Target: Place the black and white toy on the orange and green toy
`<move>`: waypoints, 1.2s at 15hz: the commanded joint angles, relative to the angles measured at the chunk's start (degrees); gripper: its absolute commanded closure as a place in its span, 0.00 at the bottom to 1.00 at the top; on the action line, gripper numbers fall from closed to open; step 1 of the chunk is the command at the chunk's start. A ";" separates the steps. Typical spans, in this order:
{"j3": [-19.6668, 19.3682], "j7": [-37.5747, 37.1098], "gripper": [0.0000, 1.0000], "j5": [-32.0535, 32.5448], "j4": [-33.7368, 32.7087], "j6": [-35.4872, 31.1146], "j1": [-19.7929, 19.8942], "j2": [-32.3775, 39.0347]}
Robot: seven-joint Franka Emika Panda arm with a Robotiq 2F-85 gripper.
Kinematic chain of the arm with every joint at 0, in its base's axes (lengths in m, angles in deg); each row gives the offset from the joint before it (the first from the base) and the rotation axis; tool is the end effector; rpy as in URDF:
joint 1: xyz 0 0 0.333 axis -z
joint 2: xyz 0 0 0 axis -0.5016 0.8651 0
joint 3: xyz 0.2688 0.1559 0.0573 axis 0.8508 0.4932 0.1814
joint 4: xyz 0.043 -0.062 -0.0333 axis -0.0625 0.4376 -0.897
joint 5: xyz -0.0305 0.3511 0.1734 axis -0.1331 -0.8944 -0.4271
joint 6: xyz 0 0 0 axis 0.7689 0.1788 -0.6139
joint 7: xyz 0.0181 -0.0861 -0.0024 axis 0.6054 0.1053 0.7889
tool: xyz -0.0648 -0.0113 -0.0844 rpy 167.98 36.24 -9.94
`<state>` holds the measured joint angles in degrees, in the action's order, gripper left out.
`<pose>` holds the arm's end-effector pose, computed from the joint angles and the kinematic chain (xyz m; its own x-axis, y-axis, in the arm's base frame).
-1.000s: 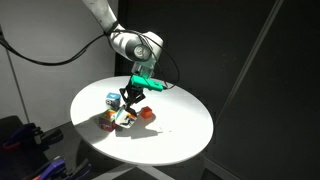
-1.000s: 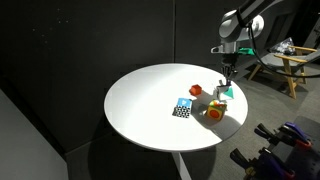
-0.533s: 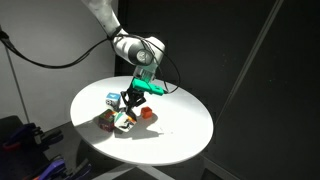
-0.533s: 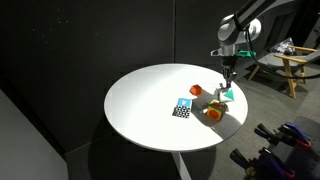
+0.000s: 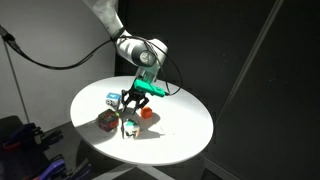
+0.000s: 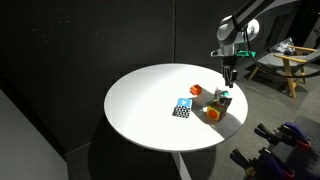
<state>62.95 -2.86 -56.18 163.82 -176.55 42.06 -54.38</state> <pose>0.5524 -0.1439 0.2217 0.5798 0.8042 -0.1303 0.7394 -0.5866 -0.3304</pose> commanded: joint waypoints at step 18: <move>-0.76 -38.99 0.00 2.03 19.52 -24.19 -3.56 -11.96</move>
<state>62.40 -36.21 -55.81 177.61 -198.31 39.19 -61.68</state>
